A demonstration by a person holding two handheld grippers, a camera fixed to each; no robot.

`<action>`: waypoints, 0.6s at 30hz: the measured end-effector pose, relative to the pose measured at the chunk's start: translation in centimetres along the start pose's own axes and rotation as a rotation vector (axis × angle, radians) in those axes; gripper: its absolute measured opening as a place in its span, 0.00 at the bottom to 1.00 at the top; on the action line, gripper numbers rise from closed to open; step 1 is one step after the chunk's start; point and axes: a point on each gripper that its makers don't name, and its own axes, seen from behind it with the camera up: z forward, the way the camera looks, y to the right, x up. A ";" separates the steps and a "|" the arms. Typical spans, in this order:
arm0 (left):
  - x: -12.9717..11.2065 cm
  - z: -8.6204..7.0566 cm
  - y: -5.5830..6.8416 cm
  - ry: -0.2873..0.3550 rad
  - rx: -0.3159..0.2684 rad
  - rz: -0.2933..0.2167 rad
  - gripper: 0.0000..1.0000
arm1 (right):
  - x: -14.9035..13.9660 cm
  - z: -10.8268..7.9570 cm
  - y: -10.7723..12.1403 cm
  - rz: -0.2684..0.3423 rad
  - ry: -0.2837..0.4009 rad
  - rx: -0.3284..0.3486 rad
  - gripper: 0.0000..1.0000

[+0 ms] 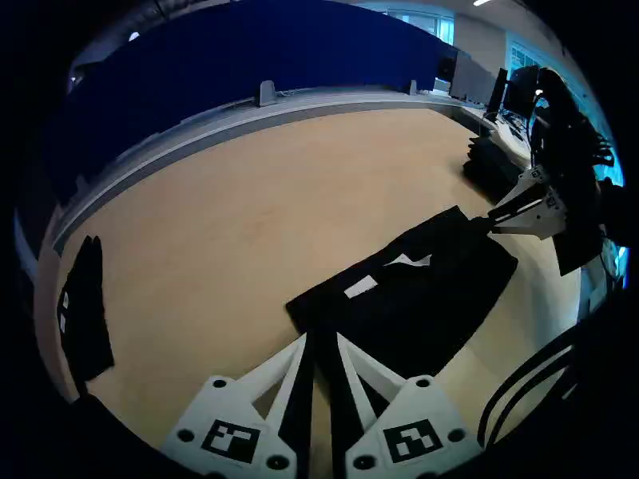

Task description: Fold towel

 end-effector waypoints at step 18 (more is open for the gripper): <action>0.3 1.6 -2.4 -0.015 0.066 0.007 0.61 | 0.9 1.6 2.6 0.007 0.011 -0.109 0.62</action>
